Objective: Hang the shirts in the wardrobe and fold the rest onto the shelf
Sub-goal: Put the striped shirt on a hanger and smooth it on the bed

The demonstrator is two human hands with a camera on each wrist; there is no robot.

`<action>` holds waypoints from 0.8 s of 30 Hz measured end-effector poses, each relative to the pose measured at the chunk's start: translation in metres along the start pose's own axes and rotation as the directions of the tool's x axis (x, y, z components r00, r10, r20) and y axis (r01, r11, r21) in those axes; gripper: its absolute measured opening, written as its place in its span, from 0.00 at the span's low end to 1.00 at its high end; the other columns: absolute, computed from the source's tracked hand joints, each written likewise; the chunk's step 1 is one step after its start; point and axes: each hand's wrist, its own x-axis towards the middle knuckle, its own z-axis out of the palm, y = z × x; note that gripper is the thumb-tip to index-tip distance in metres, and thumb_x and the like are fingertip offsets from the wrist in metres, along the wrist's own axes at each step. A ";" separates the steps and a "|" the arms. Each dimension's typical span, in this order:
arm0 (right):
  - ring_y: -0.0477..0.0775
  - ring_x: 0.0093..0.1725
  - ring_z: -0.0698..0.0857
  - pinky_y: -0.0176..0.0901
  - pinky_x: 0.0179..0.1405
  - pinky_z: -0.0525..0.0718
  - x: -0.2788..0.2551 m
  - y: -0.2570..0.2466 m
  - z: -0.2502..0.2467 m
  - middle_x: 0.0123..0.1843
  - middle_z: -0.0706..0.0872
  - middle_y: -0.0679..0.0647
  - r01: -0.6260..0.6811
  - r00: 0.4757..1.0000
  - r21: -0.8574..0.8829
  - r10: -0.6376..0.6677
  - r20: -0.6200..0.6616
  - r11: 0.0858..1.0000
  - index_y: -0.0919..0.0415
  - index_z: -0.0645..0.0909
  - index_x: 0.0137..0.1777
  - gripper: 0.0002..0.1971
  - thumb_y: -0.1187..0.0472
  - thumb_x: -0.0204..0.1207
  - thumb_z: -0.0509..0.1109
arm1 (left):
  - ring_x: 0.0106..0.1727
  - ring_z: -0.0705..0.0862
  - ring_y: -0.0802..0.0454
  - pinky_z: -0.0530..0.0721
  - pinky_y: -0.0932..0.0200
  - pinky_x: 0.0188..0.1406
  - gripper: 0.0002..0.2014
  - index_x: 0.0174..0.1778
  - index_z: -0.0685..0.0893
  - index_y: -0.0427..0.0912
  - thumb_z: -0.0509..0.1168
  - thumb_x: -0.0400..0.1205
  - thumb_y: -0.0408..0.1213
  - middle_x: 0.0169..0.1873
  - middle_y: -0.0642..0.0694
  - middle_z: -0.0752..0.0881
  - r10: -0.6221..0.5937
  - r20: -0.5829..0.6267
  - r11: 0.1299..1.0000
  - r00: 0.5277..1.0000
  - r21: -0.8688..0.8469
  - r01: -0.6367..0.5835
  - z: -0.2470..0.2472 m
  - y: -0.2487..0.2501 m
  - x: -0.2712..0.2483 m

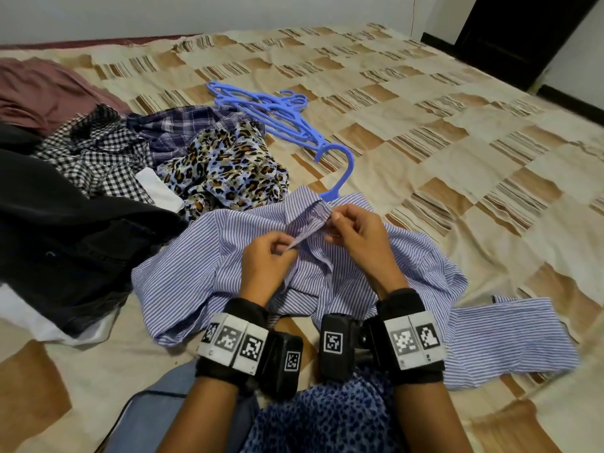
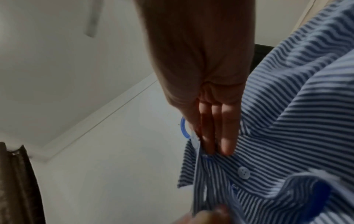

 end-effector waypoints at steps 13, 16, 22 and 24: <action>0.63 0.49 0.86 0.49 0.52 0.83 0.040 0.029 0.021 0.44 0.88 0.67 -0.220 0.969 -0.570 0.243 -0.037 0.791 0.73 0.86 0.41 0.10 0.70 0.75 0.64 | 0.46 0.85 0.51 0.81 0.61 0.49 0.07 0.51 0.89 0.36 0.69 0.79 0.31 0.42 0.44 0.87 -0.067 -0.026 0.993 0.997 -0.095 0.065 -0.005 -0.011 0.006; 0.63 0.59 0.83 0.49 0.58 0.80 0.057 0.037 0.040 0.56 0.86 0.65 -0.174 0.952 -0.713 0.302 0.055 0.679 0.72 0.84 0.54 0.10 0.68 0.78 0.64 | 0.48 0.85 0.49 0.82 0.57 0.52 0.06 0.49 0.89 0.36 0.68 0.79 0.31 0.44 0.43 0.88 -0.080 0.019 0.995 0.997 -0.056 0.081 -0.003 -0.017 0.008; 0.62 0.46 0.82 0.47 0.50 0.82 0.064 0.034 0.046 0.36 0.81 0.60 -0.058 0.902 -0.815 0.380 0.205 0.576 0.66 0.76 0.32 0.09 0.67 0.72 0.71 | 0.38 0.82 0.54 0.78 0.62 0.43 0.03 0.43 0.89 0.41 0.70 0.78 0.31 0.33 0.49 0.85 -0.113 0.170 0.992 0.979 0.068 0.103 0.001 -0.022 0.007; 0.64 0.45 0.84 0.49 0.51 0.85 0.060 0.034 0.043 0.38 0.84 0.64 -0.054 0.919 -0.784 0.338 0.203 0.619 0.67 0.80 0.33 0.06 0.70 0.71 0.68 | 0.35 0.80 0.55 0.77 0.63 0.40 0.03 0.42 0.88 0.42 0.70 0.77 0.31 0.28 0.52 0.82 -0.148 0.201 0.988 0.968 0.078 0.135 0.001 -0.021 0.007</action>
